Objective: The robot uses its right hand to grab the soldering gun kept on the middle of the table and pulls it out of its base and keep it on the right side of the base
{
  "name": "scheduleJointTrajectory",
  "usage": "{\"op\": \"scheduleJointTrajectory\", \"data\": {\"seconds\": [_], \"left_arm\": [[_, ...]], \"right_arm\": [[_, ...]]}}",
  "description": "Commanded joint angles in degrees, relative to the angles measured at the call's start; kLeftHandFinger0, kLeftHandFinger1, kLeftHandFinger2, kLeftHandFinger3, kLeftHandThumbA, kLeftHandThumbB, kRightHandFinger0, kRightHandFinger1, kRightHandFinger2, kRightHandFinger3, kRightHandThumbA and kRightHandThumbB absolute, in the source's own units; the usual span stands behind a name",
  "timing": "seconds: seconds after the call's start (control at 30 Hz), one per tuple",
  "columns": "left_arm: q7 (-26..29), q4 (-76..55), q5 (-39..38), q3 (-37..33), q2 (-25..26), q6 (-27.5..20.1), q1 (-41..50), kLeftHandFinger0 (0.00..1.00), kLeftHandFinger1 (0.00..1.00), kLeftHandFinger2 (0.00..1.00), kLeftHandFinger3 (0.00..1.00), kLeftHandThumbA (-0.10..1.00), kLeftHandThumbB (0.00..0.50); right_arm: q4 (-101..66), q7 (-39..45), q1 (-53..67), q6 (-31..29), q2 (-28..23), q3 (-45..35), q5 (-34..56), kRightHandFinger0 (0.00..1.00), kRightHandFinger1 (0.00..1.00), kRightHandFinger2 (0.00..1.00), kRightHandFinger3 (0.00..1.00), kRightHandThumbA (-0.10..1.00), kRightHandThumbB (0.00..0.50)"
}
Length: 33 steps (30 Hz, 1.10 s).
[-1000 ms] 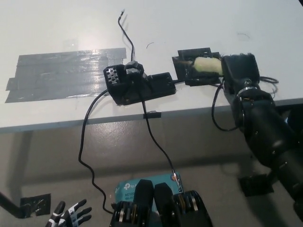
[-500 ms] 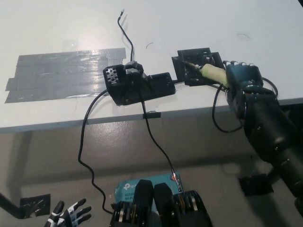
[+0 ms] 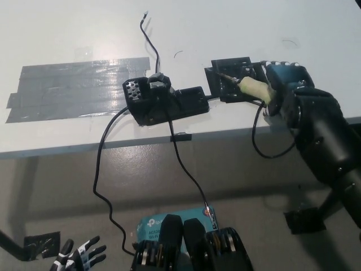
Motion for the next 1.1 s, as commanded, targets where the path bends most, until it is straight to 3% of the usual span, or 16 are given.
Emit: {"op": "scheduleJointTrajectory", "data": {"seconds": [0.0,0.13,0.17,0.23,0.27,0.37,0.4,0.43,0.5,0.53,0.6,0.67,0.7,0.73,0.9,1.07], "left_arm": [[-0.84,-0.75,-2.14,1.44,0.36,-1.39,1.18,1.00,1.00,1.00,1.00,1.00,0.500],[-1.42,-0.34,-2.57,1.73,0.16,-1.70,0.97,1.00,1.00,1.00,1.00,1.00,0.500],[-1.55,-0.15,-2.55,1.70,0.12,-1.92,0.86,1.00,1.00,1.00,1.00,1.00,0.500],[-1.14,-0.69,-2.33,1.77,0.18,-1.70,1.06,0.75,1.00,1.00,1.00,1.00,0.500],[-1.10,-1.04,-2.25,1.72,0.29,-1.51,1.15,0.67,1.00,1.00,1.00,1.00,0.500],[-1.07,-1.05,-1.84,1.68,0.48,-1.90,1.29,0.60,1.00,1.00,1.00,1.00,0.500],[-0.62,-1.34,-1.54,1.93,0.46,-2.04,1.27,0.72,1.00,1.00,1.00,1.00,0.500],[-0.39,-1.42,-1.44,2.10,0.38,-2.19,1.27,0.77,1.00,1.00,1.00,1.00,0.500],[0.02,-1.49,-1.56,2.52,0.19,-2.18,1.04,0.78,1.00,1.00,1.00,1.00,0.500],[0.02,-1.46,-1.55,2.51,0.16,-2.16,1.00,0.78,1.00,1.00,1.00,1.00,0.500],[0.84,-1.95,-0.84,2.87,-0.10,-2.73,1.33,0.77,0.95,1.00,1.00,1.00,0.500],[1.36,-1.69,-0.60,3.14,-0.68,-3.44,1.64,0.77,0.86,1.00,1.00,1.00,0.500],[1.76,-1.62,-0.49,3.48,-0.82,-3.41,1.81,0.74,0.82,0.93,1.00,1.00,0.500],[3.61,-2.01,0.44,3.95,-1.89,-3.19,1.94,0.62,0.70,0.77,0.98,1.00,0.500],[5.74,-1.52,1.57,5.44,-4.19,-4.91,1.64,0.30,0.37,0.40,0.61,1.00,0.496],[3.82,-0.71,1.98,5.90,-3.39,-6.88,1.50,0.32,0.37,0.40,0.65,0.99,0.472]], "right_arm": [[-9.06,-4.39,0.10,-6.74,-2.44,-4.39,6.79,1.00,1.00,1.00,1.00,0.99,0.487],[-13.93,-7.13,1.73,-8.64,-2.50,-7.36,8.44,1.00,1.00,1.00,1.00,0.96,0.467],[-16.08,-7.63,2.47,-8.80,-2.22,-9.04,9.89,0.93,1.00,1.00,1.00,0.91,0.445],[-23.69,-9.30,4.71,-8.36,-1.32,-13.54,12.83,0.91,1.00,1.00,1.00,0.90,0.401],[-26.08,-11.12,5.60,-9.85,-1.02,-15.14,13.77,0.80,1.00,1.00,1.00,0.84,0.360],[-29.97,-11.55,6.91,-9.95,-0.21,-17.59,14.88,0.61,1.00,1.00,1.00,0.82,0.344],[-39.89,-11.38,9.91,-7.23,1.50,-21.94,18.26,0.43,0.67,1.00,1.00,0.67,0.238],[-44.17,-10.49,11.70,-6.15,2.19,-23.83,20.28,0.24,0.41,0.94,1.00,0.56,0.199],[-52.10,-8.64,15.37,-3.62,3.01,-26.78,23.01,0.09,0.21,0.75,1.00,0.49,0.178],[-52.18,-8.47,15.37,-3.62,3.08,-26.92,22.98,0.08,0.19,0.73,1.00,0.48,0.179],[-58.61,-7.92,21.78,-3.66,3.16,-30.03,26.69,0.16,0.22,0.59,1.00,0.26,0.134],[-60.10,-8.30,25.05,-4.19,3.60,-31.87,28.65,0.10,0.15,0.56,1.00,0.18,0.143],[-60.49,-8.45,27.88,-5.39,3.35,-32.89,29.90,0.15,0.21,0.56,1.00,0.19,0.139],[-60.57,-8.30,31.16,-5.95,2.89,-34.56,31.33,0.13,0.19,0.54,1.00,0.17,0.131],[-57.94,-8.73,41.62,-7.25,3.80,-40.03,35.90,0.02,0.10,0.44,0.98,0.11,0.143],[-51.64,-11.54,49.23,-11.37,4.20,-44.53,38.11,0.06,0.14,0.41,0.94,0.00,0.142]]}}
